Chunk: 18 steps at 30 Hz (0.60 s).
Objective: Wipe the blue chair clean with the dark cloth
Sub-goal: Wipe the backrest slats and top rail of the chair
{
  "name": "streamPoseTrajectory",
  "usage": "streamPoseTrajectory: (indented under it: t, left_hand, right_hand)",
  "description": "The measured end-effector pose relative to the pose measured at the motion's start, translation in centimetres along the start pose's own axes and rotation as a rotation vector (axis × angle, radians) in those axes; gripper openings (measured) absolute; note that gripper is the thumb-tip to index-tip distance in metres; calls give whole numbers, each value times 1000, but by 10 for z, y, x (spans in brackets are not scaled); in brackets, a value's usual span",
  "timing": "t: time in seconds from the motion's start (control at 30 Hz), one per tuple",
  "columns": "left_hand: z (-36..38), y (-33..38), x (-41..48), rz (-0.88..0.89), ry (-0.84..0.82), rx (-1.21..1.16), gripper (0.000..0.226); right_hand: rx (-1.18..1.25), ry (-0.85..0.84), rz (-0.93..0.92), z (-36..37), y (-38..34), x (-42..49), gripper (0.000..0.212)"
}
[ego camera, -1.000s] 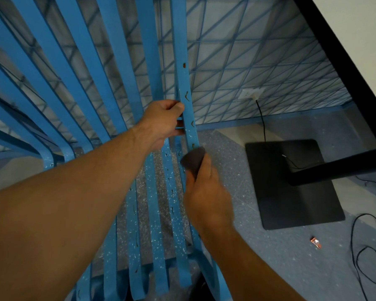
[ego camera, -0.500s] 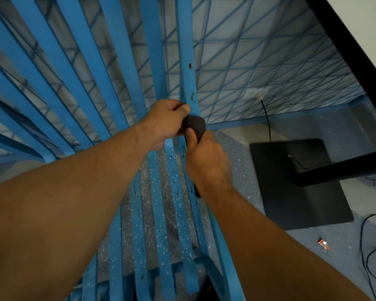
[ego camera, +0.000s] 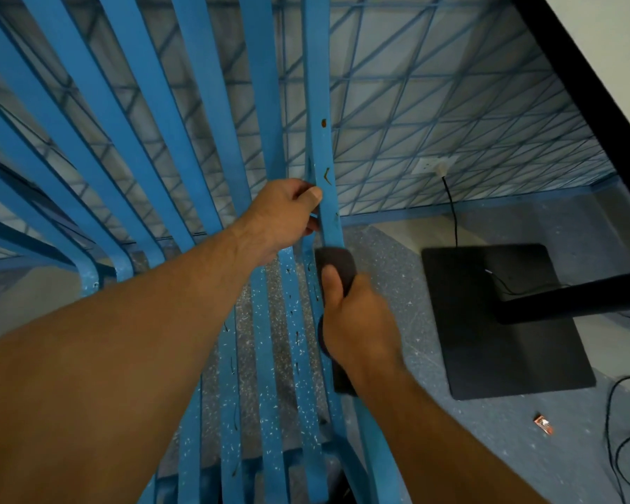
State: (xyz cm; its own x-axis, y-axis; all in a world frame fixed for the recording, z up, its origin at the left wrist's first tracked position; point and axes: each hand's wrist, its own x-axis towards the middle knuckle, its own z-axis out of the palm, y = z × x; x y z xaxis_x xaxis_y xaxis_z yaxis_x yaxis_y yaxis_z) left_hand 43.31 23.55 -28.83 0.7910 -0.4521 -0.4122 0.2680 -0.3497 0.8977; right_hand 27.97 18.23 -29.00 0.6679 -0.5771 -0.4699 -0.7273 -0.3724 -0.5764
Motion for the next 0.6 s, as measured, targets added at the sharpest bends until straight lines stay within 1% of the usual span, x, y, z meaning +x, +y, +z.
streamPoseTrajectory:
  t: [0.13,0.17,0.23,0.33,0.4,0.5,0.6]
  left_hand:
    - [1,0,0,6,29,7,19]
    - [2,1,0,8,34,10,19]
    - [3,1,-1,6,46,11,19]
    - [4,2,-3,-1,61,11,21]
    - [5,3,-5,-9,59,8,22]
    - [7,7,-9,-27,78,-1,23]
    - [11,10,-12,-45,97,-22,22]
  right_hand:
    - [16,144,-21,5,-30,43,67]
    - [35,173,-31,7,-33,49,67]
    - [58,188,-80,7,-35,52,61]
    - [56,121,-213,7,-16,37,47]
    - [36,34,-233,9,5,16,49]
    - [-19,-74,-199,9,27,-12,60]
    - [-33,-58,-196,4,22,-9,57]
